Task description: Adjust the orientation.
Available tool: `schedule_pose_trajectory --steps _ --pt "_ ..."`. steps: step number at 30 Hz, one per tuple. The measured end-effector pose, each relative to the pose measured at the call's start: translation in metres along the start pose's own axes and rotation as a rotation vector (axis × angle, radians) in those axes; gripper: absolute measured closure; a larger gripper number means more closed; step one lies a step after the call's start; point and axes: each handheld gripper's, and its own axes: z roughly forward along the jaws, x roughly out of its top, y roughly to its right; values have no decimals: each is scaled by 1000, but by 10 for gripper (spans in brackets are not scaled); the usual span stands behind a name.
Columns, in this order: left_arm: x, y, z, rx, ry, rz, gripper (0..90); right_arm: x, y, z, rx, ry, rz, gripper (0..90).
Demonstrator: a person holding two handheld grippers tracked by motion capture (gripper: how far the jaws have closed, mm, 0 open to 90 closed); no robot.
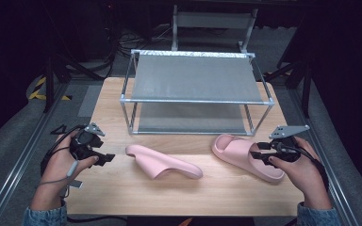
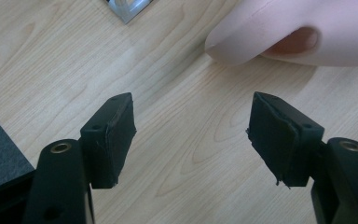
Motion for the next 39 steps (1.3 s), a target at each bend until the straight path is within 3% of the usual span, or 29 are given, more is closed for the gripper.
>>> schedule_pose_trajectory --steps 2,7,11,12,15,22,25,28,39 --pt "0 1 -2 -2 7 -6 327 1 -2 1 21 5 3 558" --pt "2 3 -6 1 29 16 375 3 -6 4 17 1 -13 562" --pt "7 7 -7 -33 50 23 447 3 -7 3 2 -7 -4 584" --pt "10 10 -6 -60 54 35 525 2 -7 2 -6 -14 6 606" --pt "14 16 -4 -90 63 49 630 0 -6 1 -10 -19 13 626" --pt "36 39 4 -214 89 118 836 -7 -4 -1 -32 -27 33 635" --pt "42 45 7 -234 73 145 859 -10 -4 -2 -30 -36 28 624" --pt "53 56 15 -282 71 185 872 -14 -4 -4 -36 -39 36 624" --pt "70 73 37 -338 46 254 867 -23 -3 -10 -53 -33 57 626"
